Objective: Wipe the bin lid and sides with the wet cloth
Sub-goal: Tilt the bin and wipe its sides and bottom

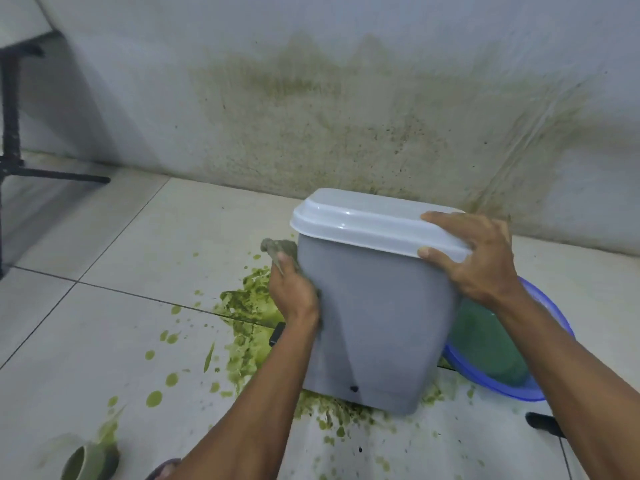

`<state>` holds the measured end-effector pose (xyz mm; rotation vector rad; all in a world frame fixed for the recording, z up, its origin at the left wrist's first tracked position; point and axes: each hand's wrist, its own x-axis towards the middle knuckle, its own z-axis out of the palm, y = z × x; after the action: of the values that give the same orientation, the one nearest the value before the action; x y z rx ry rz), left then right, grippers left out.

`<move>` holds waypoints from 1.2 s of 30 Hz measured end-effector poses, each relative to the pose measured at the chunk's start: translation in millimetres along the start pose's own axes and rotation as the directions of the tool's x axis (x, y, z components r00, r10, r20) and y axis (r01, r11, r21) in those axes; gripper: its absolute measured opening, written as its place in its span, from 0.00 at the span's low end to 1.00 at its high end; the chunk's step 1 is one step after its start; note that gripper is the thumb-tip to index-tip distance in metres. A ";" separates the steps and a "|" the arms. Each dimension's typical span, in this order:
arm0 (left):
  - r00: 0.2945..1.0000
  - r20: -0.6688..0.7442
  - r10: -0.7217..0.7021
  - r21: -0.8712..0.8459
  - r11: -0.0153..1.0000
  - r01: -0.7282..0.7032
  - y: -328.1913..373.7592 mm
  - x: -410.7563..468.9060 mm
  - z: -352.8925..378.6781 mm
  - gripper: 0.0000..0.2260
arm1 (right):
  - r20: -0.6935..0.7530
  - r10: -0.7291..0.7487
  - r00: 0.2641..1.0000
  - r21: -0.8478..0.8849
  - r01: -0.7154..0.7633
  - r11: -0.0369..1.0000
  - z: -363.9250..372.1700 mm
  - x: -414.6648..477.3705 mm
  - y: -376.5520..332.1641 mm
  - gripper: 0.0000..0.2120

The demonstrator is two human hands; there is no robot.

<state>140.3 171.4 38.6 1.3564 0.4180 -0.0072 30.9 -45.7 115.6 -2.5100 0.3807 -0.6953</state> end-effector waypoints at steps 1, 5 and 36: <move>1.000 0.005 -0.022 -0.105 0.994 0.022 17.7 3.4 0.9 0.19 | -0.009 -0.004 1.000 0.004 0.004 1.000 -0.7 -3.8 -1.7 0.24; 0.936 0.279 0.215 0.042 0.971 -0.235 75.3 6.7 5.5 0.15 | -0.040 -0.025 0.999 -0.005 0.024 1.000 -3.8 -23.0 -10.8 0.24; 0.553 0.831 0.060 0.553 0.022 -0.833 97.1 -40.0 -22.3 0.26 | 0.396 0.208 0.895 -0.377 -0.049 0.925 -9.5 -15.9 -33.0 0.39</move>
<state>120.5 205.0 138.6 2.6251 -0.9614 -0.1490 16.8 -15.7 134.0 -2.8470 0.5460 0.0018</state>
